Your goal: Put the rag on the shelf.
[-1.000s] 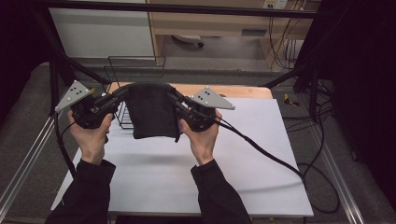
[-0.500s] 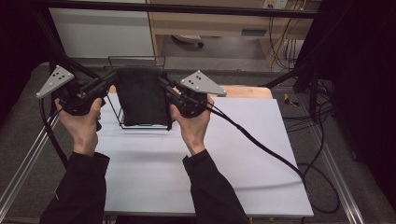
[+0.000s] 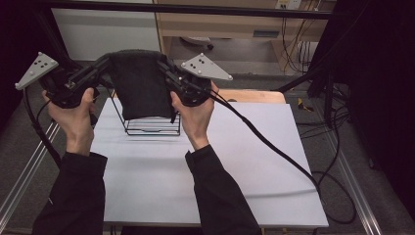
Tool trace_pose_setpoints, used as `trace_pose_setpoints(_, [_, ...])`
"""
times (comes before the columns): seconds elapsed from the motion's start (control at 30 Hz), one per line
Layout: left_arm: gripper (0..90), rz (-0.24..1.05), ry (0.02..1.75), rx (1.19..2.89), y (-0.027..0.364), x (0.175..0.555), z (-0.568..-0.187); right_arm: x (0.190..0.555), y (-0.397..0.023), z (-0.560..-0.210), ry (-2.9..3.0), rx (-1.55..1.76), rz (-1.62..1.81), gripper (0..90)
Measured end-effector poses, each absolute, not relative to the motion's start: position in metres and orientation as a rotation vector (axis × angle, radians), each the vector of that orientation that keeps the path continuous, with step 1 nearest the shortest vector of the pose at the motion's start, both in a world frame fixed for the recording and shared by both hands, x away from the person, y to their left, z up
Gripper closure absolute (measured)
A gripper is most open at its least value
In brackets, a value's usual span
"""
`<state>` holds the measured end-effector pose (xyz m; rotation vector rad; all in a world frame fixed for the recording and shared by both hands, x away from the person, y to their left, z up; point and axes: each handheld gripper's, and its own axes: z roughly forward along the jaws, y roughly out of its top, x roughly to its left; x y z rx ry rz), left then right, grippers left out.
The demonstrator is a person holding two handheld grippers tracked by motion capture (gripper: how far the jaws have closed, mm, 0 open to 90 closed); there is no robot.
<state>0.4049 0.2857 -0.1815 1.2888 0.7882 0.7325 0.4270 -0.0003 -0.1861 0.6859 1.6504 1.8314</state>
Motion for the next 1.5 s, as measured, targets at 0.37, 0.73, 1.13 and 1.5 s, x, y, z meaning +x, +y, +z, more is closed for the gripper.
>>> trace_pose_setpoints(0.37, [82.7,0.78,0.785,1.26,0.292,0.415,-0.154,0.441,0.012,-0.158,1.609,0.665,1.843,81.6])
trace_pose_setpoints(0.73, [82.7,0.809,0.81,1.249,0.305,0.43,-0.131,0.46,0.03,-0.136,1.593,0.654,1.846,81.6])
trace_pose_setpoints(1.13, [82.6,0.814,0.832,1.244,0.308,0.453,-0.111,0.482,0.038,-0.115,1.585,0.681,1.828,81.6])
trace_pose_setpoints(1.5, [82.6,0.815,0.853,1.254,0.309,0.477,-0.11,0.503,0.042,-0.112,1.594,0.698,1.798,81.6])
